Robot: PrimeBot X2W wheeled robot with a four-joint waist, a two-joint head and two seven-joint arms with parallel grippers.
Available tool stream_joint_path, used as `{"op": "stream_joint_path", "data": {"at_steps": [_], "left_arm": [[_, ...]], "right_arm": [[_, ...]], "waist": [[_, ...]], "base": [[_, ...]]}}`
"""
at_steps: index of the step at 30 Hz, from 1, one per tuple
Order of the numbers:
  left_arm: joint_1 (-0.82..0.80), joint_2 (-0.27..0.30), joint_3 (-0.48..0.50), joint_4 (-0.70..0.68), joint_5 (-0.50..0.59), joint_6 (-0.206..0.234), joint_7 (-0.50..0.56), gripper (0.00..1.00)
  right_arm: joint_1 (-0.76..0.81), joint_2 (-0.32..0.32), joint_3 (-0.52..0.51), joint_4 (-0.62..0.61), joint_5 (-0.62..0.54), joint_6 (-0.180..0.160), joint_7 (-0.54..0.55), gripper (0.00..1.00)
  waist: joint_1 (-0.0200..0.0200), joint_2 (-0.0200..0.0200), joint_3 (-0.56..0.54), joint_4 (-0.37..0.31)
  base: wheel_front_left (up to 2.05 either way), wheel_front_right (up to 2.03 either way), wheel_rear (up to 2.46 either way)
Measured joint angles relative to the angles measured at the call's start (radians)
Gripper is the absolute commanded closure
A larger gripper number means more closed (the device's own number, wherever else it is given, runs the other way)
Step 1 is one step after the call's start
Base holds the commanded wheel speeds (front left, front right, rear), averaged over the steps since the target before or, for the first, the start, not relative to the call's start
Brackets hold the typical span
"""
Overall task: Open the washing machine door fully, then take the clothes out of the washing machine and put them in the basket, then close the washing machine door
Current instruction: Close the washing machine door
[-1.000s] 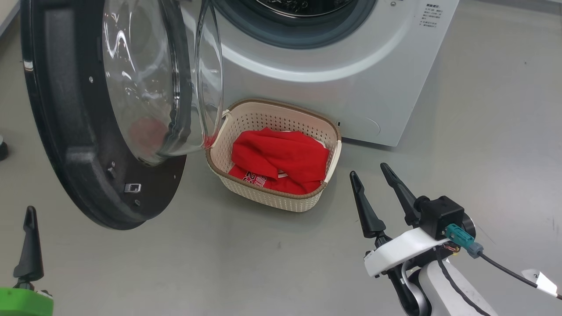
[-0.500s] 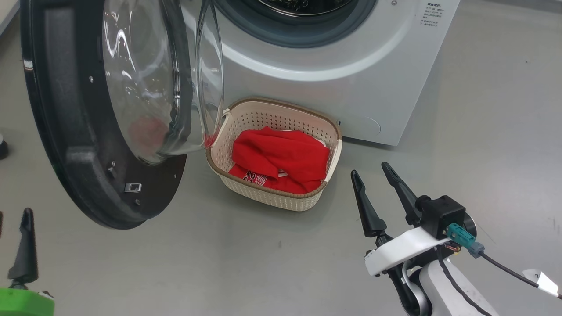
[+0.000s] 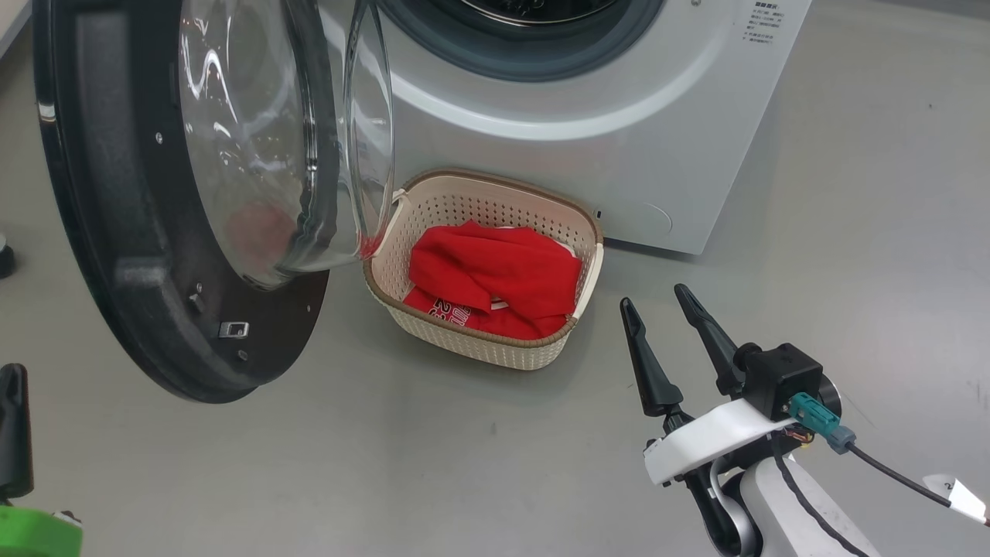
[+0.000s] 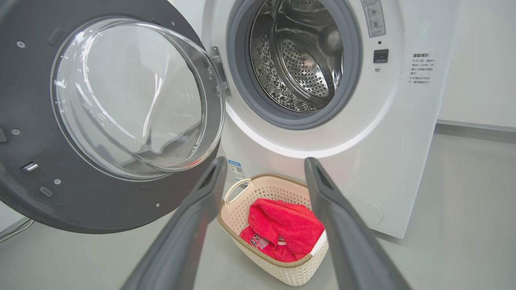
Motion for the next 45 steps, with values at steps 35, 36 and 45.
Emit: {"op": "stream_joint_path", "data": {"at_steps": [35, 36, 45], "left_arm": [[-0.296, -0.174, 0.241, 0.05, -1.261, 0.251, 0.694, 1.0], [-0.296, -0.169, 0.241, 0.05, -1.262, 0.251, 0.706, 1.0], [-0.295, -0.134, 0.209, 0.044, -1.309, 0.253, 0.821, 1.0]], "right_arm": [[0.0, 0.001, 0.002, -0.002, 0.0, 0.0, 0.0, 0.0], [0.0, 0.001, 0.003, -0.002, 0.0, 0.0, 0.0, 0.0], [-0.001, 0.001, 0.01, -0.001, 0.0, 0.0, 0.0, 0.0]], "waist": [[0.0, 0.0, 0.033, -0.014], [0.0, 0.0, 0.033, -0.014], [0.0, 0.0, 0.031, -0.019]], "base": [[0.0, 0.0, 0.0], [0.0, 0.0, 0.0], [0.0, 0.0, 0.0]]}}
